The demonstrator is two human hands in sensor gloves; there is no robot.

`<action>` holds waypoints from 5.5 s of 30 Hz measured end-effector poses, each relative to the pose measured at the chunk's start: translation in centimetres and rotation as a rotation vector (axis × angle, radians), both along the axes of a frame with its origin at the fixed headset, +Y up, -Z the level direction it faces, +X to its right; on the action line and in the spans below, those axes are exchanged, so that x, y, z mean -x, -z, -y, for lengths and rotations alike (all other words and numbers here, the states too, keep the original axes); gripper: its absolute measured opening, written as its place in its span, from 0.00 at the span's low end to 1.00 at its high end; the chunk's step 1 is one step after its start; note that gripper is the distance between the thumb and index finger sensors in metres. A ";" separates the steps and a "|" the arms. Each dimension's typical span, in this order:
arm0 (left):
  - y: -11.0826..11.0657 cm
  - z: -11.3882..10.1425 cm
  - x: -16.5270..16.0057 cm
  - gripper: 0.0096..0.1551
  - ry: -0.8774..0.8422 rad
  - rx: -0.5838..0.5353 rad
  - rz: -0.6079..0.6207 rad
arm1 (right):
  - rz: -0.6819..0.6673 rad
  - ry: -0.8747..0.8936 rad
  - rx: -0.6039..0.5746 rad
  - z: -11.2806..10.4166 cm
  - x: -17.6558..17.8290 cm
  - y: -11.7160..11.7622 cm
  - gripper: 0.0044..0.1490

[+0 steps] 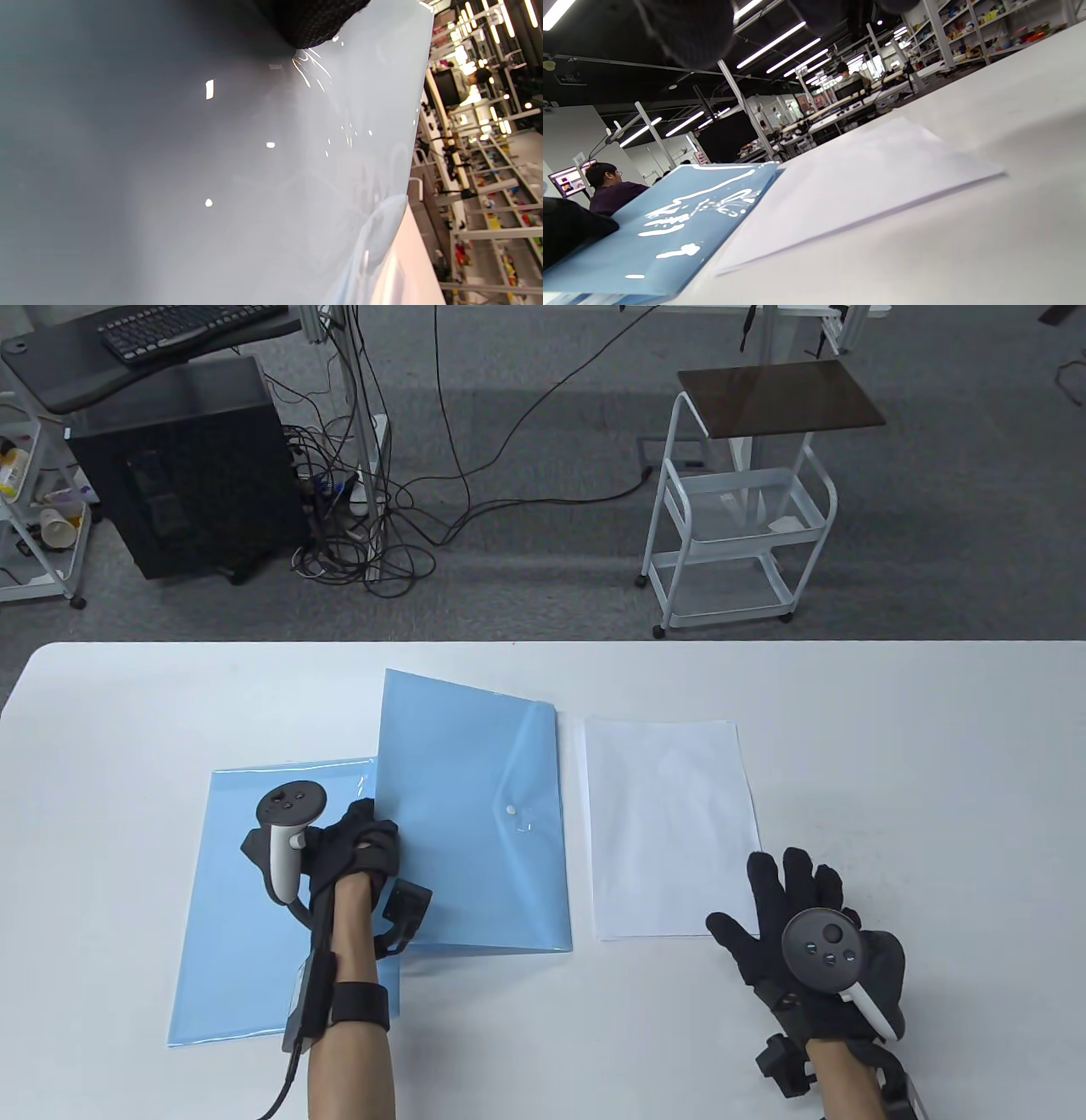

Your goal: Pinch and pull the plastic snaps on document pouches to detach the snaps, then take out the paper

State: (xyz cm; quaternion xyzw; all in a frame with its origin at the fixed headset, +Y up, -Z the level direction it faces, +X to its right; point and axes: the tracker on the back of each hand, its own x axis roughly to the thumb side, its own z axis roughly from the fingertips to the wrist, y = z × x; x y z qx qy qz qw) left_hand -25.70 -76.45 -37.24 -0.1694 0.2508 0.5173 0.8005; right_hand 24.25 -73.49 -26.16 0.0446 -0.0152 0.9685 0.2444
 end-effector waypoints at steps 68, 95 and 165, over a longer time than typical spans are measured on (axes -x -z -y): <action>-8.7 -2.8 11.0 0.22 0.976 0.281 -0.251 | 0.000 0.027 -0.010 -0.6 0.3 -0.8 0.57; -15.5 -19.9 1.0 0.26 0.681 -0.333 -0.067 | -0.028 0.063 -0.036 -0.7 0.7 -1.5 0.56; -14.4 1.8 -2.7 0.30 0.083 0.043 0.142 | -0.302 -0.111 0.164 -2.8 15.4 0.7 0.62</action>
